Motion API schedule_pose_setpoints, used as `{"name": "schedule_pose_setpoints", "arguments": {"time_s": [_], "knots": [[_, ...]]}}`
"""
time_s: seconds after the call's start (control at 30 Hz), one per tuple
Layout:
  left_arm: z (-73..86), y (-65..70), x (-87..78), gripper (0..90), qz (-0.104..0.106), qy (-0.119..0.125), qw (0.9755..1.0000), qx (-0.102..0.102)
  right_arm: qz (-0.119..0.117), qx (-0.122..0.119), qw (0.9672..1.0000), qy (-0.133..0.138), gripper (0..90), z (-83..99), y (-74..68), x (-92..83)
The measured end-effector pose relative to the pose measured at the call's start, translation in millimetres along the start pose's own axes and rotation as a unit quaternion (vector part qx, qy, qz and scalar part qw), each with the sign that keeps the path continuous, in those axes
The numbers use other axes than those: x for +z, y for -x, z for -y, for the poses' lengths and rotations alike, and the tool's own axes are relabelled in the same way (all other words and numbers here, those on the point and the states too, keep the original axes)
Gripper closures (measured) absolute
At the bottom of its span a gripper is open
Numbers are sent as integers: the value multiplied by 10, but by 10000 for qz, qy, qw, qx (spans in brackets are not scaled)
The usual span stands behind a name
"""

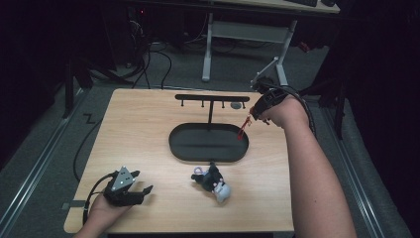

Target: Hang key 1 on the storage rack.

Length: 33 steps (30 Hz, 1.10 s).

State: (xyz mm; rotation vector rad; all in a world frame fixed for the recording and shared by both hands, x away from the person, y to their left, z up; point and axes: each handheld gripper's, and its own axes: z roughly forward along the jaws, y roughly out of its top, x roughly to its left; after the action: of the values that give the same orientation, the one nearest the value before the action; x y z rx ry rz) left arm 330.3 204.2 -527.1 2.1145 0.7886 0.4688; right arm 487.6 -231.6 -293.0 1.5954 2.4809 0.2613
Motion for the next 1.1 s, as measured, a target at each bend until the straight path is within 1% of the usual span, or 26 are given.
{"name": "schedule_pose_setpoints", "arguments": {"time_s": [0.3,0.7,1.1], "knots": [[-2,1,1,278,9,2,10000,1,40,63,10000,62,669,-104,27,12],[-1,-2,0,278,18,3,10000,-6,89,67,9998,167,669,-240,-6,7],[2,1,7,278,34,-14,10000,1,134,104,9997,196,669,-308,-2,36]]}}
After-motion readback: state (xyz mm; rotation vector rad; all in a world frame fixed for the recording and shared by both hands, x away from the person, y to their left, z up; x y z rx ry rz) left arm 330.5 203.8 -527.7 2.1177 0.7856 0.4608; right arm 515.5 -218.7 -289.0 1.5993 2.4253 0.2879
